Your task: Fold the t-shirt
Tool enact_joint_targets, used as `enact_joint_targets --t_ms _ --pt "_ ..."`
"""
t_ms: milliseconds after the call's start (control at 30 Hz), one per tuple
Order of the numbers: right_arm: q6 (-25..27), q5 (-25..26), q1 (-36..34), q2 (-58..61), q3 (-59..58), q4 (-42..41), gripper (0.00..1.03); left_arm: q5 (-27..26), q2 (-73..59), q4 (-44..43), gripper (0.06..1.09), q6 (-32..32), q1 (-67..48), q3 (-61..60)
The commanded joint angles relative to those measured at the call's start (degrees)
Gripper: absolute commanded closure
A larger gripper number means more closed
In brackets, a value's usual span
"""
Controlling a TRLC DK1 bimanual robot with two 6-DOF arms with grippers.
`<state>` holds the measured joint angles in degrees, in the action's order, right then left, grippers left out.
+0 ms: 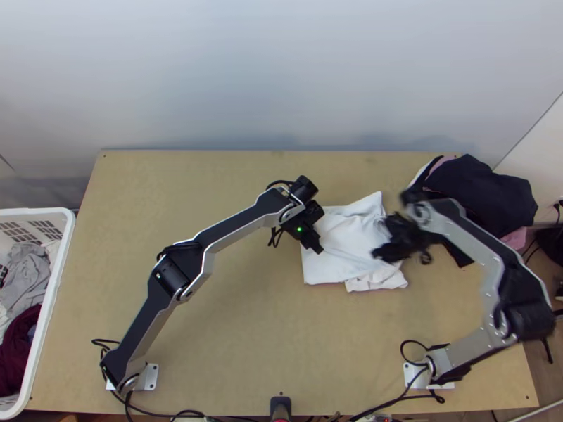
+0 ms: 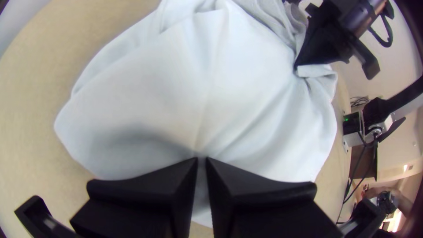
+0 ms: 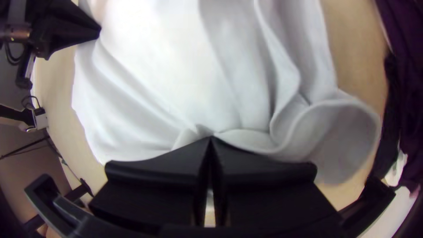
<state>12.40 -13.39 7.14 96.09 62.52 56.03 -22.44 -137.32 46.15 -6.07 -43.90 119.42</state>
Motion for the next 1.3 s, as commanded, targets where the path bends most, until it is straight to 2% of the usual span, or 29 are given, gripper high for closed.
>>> enact_joint_targets --t_ms 0,167,367,400,467,500,533,567,600,633,667,700,800,900,1067,1267 --pt "9.4 1.9 -13.9 -9.5 -4.8 5.8 1.00 0.2 -1.6 0.3 0.88 0.2 -0.6 2.2" --pt "14.4 2.1 -22.7 -13.2 -2.8 9.4 1.00 0.2 -1.9 0.9 0.88 0.0 -0.6 2.8" --pt "14.2 2.0 -23.9 -15.9 1.7 12.5 1.00 -1.0 -0.2 2.3 0.88 -0.7 0.1 2.3" --pt "13.8 2.0 -23.9 -16.0 2.2 12.5 0.96 -2.1 0.4 2.4 0.88 -1.0 0.3 2.1" --pt "12.6 1.2 -23.7 -16.0 2.7 13.3 0.77 -4.1 1.8 2.8 0.86 -1.2 0.7 2.1" --pt "12.3 0.0 -23.7 -15.8 2.8 13.8 0.69 -5.6 2.7 3.1 0.82 -1.7 1.0 2.2" --pt "11.8 -1.5 -23.7 -15.7 2.7 14.3 0.56 -7.5 3.5 3.6 0.68 -2.0 1.4 2.2" --pt "11.2 -3.0 -23.8 -15.3 2.7 14.9 0.39 -9.3 4.7 4.1 0.44 -2.0 1.9 2.3" --pt "10.9 -4.3 -23.8 -14.9 2.8 15.5 0.28 -10.5 5.6 4.6 0.24 -2.0 2.2 2.3" --pt "10.5 -6.0 -23.8 -14.4 2.8 16.4 0.17 -12.2 6.6 5.0 0.09 -2.0 2.8 2.3" --pt "10.4 -8.0 -23.8 -13.7 2.8 17.2 0.07 -15.1 7.6 5.4 0.10 -1.9 3.6 2.3" --pt "10.4 -9.8 -24.2 -12.9 3.0 18.1 0.03 -17.8 8.6 5.6 0.10 -1.4 4.3 2.3" --pt "10.7 -17.6 -27.4 -10.2 3.3 18.2 0.03 -22.9 11.7 6.1 0.10 -0.4 6.3 2.4" --pt "14.3 -21.7 -30.5 -6.1 3.6 18.2 0.03 -26.8 14.9 9.9 0.10 -1.4 8.4 2.2" --pt "22.1 -25.4 -34.6 0.8 2.7 17.5 0.03 -28.1 21.5 11.8 0.10 -3.6 12.2 -4.3" --pt "24.6 -24.1 -38.8 5.0 4.5 13.4 0.04 -27.8 27.3 11.9 0.10 -4.7 15.4 -12.5"
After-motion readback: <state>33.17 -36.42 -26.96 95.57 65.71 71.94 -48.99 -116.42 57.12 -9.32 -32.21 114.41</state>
